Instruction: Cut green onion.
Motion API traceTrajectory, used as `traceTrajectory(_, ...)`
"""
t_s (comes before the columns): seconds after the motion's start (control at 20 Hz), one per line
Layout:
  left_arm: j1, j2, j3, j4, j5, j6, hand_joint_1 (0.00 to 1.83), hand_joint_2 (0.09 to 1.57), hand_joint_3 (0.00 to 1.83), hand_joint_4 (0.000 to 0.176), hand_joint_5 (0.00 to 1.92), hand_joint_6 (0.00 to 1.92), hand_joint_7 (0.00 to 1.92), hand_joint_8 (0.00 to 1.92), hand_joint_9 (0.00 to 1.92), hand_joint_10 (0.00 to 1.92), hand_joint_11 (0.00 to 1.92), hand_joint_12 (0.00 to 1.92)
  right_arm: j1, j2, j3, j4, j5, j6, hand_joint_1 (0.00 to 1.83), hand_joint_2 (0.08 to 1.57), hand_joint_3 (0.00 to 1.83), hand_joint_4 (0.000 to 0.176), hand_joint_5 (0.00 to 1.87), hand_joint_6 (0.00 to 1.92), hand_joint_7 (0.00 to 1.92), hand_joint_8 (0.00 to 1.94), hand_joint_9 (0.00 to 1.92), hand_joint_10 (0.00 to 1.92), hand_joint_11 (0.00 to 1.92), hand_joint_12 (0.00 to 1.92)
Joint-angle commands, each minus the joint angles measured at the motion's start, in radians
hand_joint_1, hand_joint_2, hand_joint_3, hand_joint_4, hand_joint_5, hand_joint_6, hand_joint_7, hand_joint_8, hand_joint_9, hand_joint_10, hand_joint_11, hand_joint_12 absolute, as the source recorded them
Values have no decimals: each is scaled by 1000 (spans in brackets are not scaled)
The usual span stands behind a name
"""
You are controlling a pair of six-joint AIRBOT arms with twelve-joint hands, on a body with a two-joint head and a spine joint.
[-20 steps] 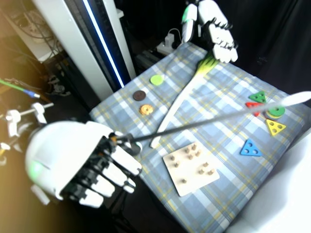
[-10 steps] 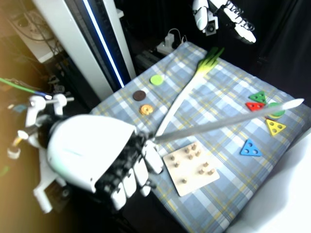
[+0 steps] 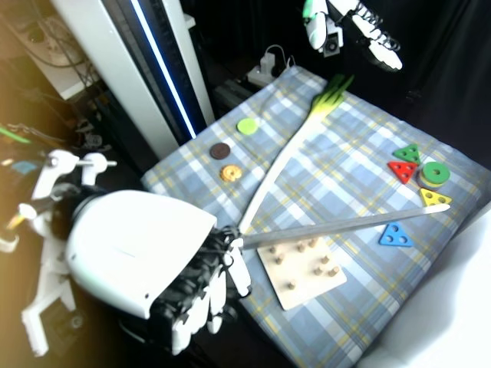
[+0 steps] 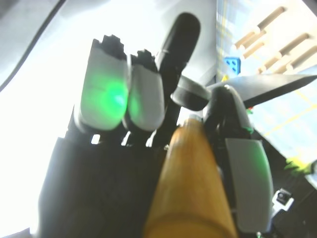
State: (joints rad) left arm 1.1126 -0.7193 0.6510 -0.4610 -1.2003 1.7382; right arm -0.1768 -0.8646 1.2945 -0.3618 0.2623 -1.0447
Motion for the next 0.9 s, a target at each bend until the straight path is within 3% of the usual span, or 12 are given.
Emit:
traceTrajectory(0.0, -5, 2, -2, 27, -126, -2, 0, 1344, 0, 0, 19, 5, 6, 2, 8, 3, 0, 0, 25, 10, 1, -6, 79, -4, 446, 1478, 0, 0, 1136, 1921, 1468, 1941, 1585, 1921, 1608, 1921)
traceTrajectory(0.15, -5, 2, -2, 29, -127, -2, 0, 1342, 0, 0, 33, 9, 10, 3, 6, 1, 0, 0, 37, 10, 1, -35, 44, -4, 454, 1482, 0, 0, 1142, 1921, 1474, 1941, 1593, 1921, 1602, 1921)
traceTrajectory(0.25, -4, 2, -2, 30, -128, -2, 0, 1349, 0, 0, 26, 5, 4, 0, 0, 0, 0, 0, 37, 10, 0, -37, 35, -4, 350, 1488, 3, 0, 1138, 1921, 1470, 1941, 1591, 1921, 1597, 1921)
traceTrajectory(0.45, -4, 2, -3, 30, -129, -2, 0, 1344, 0, 0, 21, 1, 14, 3, 6, 2, 0, 0, 52, 10, -19, -42, 40, -4, 409, 1486, 0, 0, 1124, 1921, 1453, 1941, 1580, 1921, 1602, 1921)
traceTrajectory(0.65, -3, 1, -3, 30, -128, -2, 0, 1356, 2, 0, 44, 8, 13, 1, 6, 1, 0, 0, 146, 53, -67, -101, 51, -4, 314, 1499, 0, 0, 1179, 1921, 1439, 1941, 1581, 1921, 1620, 1921)
traceTrajectory(0.85, -3, 1, -3, 30, -128, -2, 0, 1344, 0, 0, 16, 0, 1, 0, 0, 0, 0, 0, 158, 65, -81, -139, 44, -4, 312, 1530, 3, 0, 1234, 1921, 1480, 1941, 1607, 1921, 1639, 1921)
